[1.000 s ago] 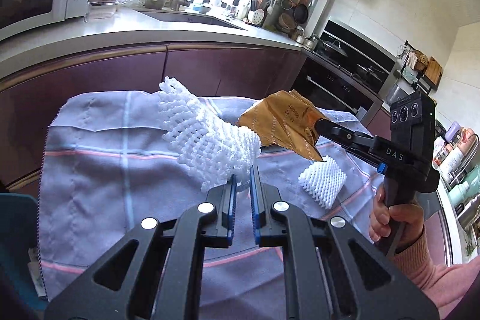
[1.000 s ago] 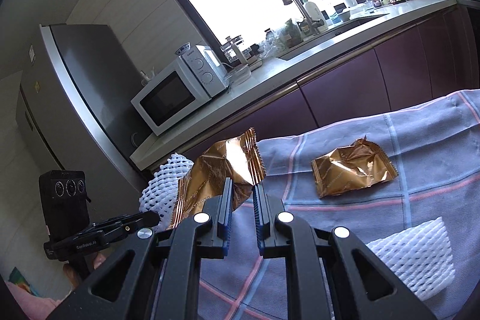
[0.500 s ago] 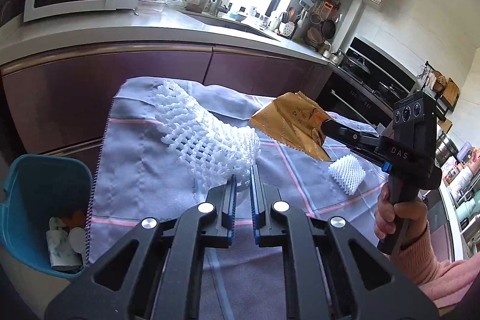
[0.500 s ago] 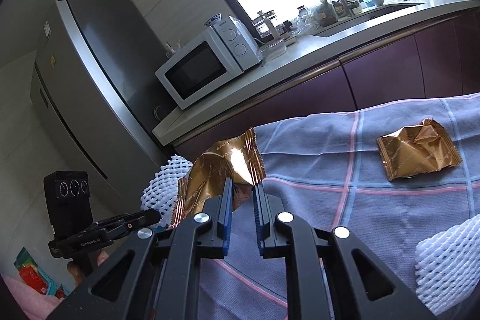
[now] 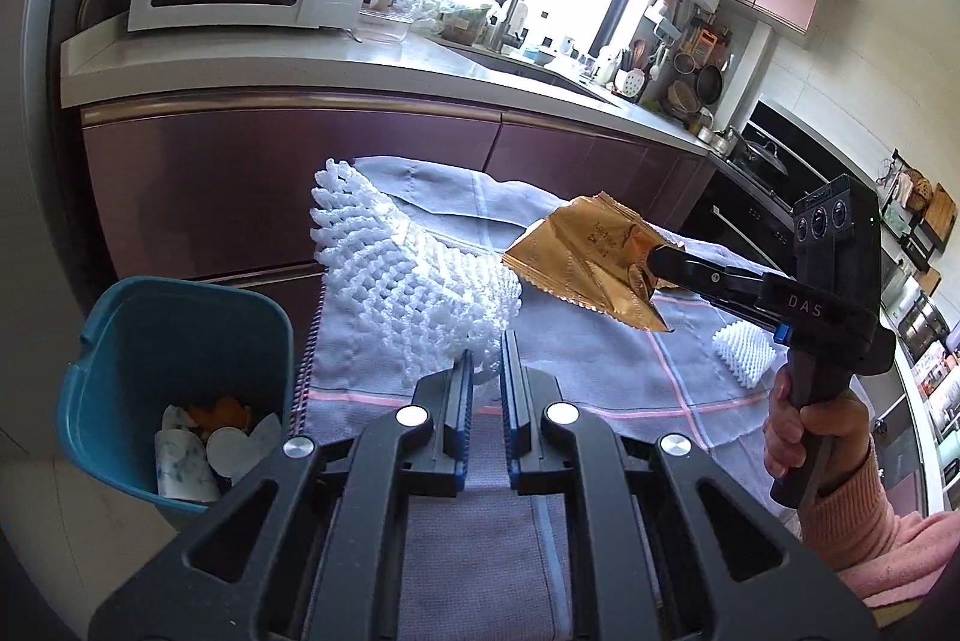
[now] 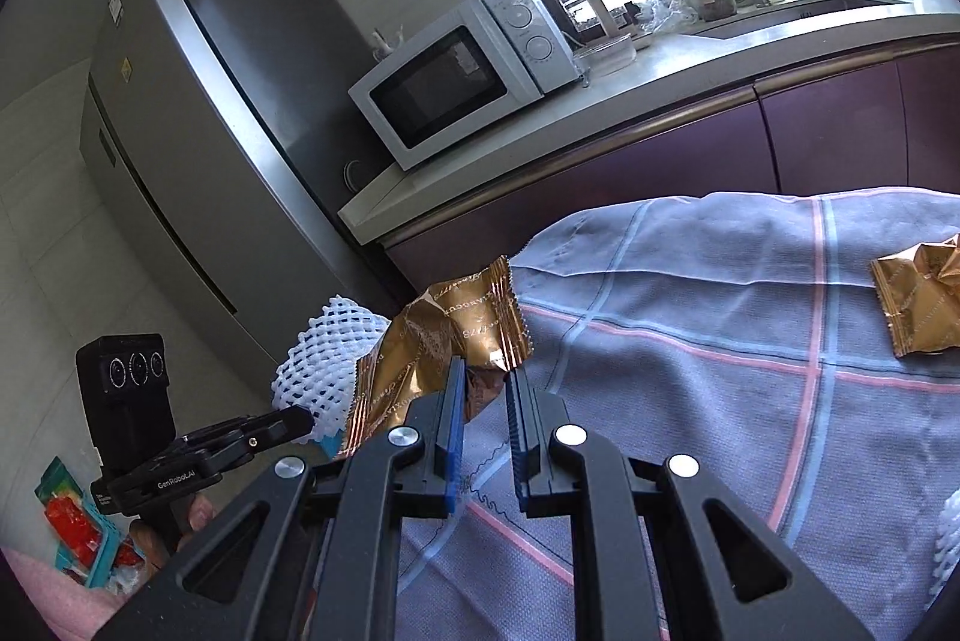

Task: Collect trash
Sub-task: 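Carry the foam net and gold wrapper to the teal bin and release both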

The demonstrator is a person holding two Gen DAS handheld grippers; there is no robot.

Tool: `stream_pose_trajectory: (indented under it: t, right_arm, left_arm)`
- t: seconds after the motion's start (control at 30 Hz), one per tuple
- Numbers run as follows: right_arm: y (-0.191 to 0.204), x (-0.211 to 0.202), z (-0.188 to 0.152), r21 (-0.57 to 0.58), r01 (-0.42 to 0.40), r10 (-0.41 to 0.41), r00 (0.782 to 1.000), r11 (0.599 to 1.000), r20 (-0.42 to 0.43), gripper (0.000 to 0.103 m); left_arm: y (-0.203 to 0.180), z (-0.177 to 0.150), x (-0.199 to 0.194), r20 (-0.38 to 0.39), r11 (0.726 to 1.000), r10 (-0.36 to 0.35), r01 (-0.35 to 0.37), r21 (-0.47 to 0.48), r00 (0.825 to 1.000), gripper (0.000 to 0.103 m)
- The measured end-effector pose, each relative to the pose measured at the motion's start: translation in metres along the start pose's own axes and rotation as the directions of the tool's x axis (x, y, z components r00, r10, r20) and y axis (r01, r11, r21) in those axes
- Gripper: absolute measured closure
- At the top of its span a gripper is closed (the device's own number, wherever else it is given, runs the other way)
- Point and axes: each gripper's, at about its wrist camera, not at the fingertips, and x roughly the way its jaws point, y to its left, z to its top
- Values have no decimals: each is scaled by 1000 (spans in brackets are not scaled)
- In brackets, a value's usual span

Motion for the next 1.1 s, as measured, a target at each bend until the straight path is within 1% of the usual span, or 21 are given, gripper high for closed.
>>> stream_pose_trajectory:
  t: [0.2,0.5,0.83,1.1]
  right_arm:
    - [12,24,1,-11,-22,21,999,1000,-39,91]
    - [33,63,7,-60,-41,35,995,997,-97,91]
    - [55,106,11,-117,-50,30,986,992,-164,91]
    - [70,133,9,-160,-49,15,978,986,-209,91]
  left_arm:
    - [22,-5,-13,12,999,39,-38,-35,999,94]
    - [57,-10,-30,29,993,92,-90,-81,995,94]
    - [94,-16,-43,36,982,145,-139,-126,989,94]
    - [118,-22,-43,26,971,174,-168,-170,984,94]
